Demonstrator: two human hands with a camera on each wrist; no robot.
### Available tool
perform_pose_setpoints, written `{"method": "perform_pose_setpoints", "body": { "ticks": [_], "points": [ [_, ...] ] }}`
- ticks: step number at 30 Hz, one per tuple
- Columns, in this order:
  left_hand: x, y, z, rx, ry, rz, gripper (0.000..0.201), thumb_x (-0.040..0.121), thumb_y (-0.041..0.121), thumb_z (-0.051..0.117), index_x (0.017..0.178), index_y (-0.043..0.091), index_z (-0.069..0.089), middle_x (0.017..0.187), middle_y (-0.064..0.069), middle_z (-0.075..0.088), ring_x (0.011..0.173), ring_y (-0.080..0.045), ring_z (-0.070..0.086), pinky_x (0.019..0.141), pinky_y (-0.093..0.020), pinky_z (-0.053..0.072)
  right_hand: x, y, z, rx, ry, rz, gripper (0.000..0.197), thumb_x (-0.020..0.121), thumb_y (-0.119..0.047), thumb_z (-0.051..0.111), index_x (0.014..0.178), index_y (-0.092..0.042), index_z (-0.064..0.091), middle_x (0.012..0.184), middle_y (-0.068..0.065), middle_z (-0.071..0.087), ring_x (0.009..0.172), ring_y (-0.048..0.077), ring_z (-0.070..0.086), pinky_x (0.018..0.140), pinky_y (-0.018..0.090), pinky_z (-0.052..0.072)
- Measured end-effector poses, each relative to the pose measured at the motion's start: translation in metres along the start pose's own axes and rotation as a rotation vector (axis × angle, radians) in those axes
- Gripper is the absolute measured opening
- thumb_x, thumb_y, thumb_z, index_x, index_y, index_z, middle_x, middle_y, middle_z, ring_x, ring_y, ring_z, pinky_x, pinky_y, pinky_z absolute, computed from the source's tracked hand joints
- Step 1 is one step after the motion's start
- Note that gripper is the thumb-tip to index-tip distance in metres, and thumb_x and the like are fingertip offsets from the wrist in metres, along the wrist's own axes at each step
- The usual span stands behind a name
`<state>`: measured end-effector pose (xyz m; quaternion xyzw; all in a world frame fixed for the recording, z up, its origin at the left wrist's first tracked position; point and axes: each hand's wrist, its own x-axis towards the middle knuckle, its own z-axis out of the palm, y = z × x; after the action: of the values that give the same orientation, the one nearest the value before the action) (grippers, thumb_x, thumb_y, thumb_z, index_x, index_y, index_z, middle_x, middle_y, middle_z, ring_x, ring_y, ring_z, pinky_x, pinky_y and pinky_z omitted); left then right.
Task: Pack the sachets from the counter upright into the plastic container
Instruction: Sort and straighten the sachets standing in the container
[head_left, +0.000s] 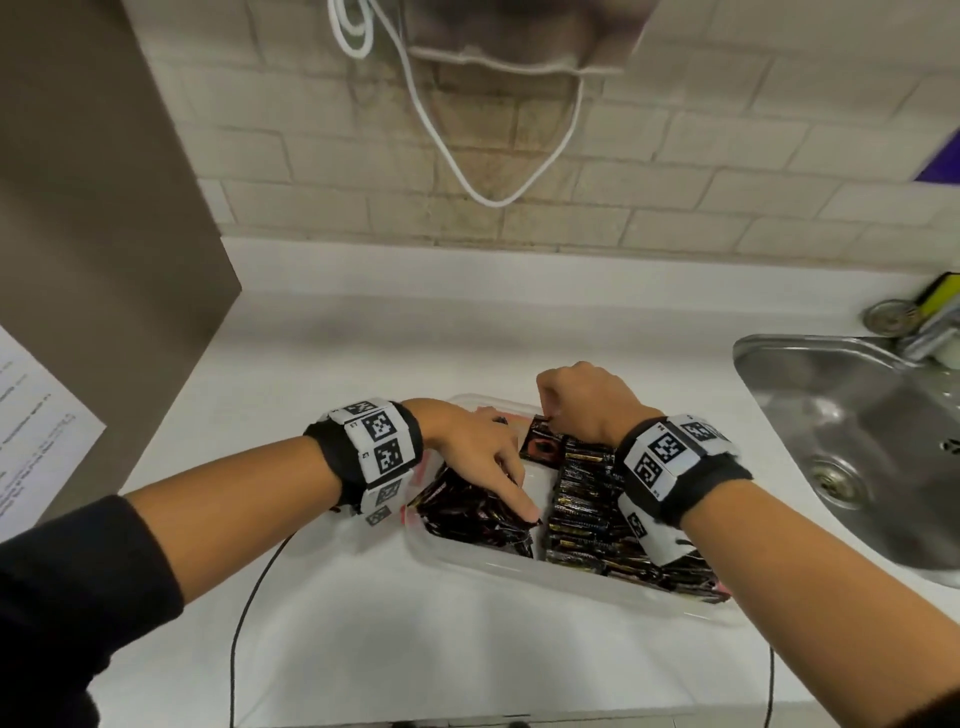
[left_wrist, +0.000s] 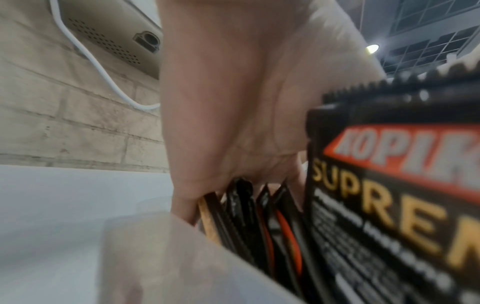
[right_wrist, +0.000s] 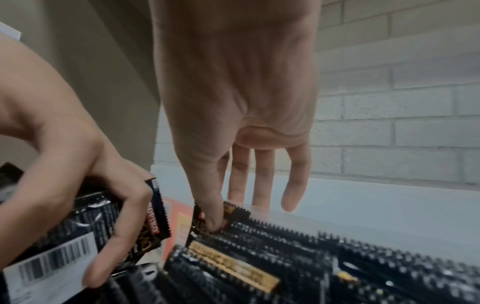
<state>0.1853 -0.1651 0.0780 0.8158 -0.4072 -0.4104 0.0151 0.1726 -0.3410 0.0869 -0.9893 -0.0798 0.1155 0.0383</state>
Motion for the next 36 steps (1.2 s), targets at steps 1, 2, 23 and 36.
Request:
{"method": "perform_pose_setpoints", "body": {
  "ticks": [1,2,23,36],
  "points": [
    [0.0,-0.003,0.001,-0.016,0.009,0.004,0.051,0.078,0.086,0.049,0.099,0.045,0.072,0.117,0.014,0.046,0.127,-0.016,0.026,0.114,-0.044,0.022,0.001,-0.003,0.001,-0.009,-0.002,0.006,0.016,0.084,-0.006,0.06,0.084,-0.022,0.056,0.095,0.004,0.064,0.089,0.029,0.061,0.067,0.032,0.043],
    [0.0,-0.005,0.002,-0.026,0.015,0.011,0.048,0.081,0.084,0.047,0.098,0.047,0.072,0.116,0.014,0.046,0.126,-0.016,0.026,0.114,-0.043,0.021,0.003,-0.005,0.002,-0.015,-0.005,0.011,0.015,0.084,-0.006,0.06,0.087,-0.021,0.056,0.095,0.004,0.063,0.089,0.029,0.06,0.066,0.032,0.041],
    [-0.009,-0.015,0.001,-0.051,0.007,0.012,0.042,0.079,0.079,0.058,0.103,0.047,0.07,0.126,0.016,0.042,0.126,-0.01,0.026,0.117,-0.047,0.023,-0.037,-0.028,-0.017,0.318,-0.371,-0.018,0.022,0.084,-0.024,0.073,0.105,-0.025,0.068,0.099,-0.006,0.068,0.09,0.011,0.062,0.076,0.025,0.047],
    [-0.007,-0.019,0.0,-0.014,0.018,0.016,0.059,0.081,0.075,0.059,0.12,0.032,0.069,0.141,0.012,0.04,0.136,-0.013,0.026,0.119,-0.046,0.022,-0.047,-0.037,-0.005,0.542,-0.412,0.042,0.034,0.083,-0.016,0.079,0.112,-0.017,0.063,0.087,-0.003,0.067,0.081,0.013,0.06,0.083,0.03,0.046]
  ]
}}
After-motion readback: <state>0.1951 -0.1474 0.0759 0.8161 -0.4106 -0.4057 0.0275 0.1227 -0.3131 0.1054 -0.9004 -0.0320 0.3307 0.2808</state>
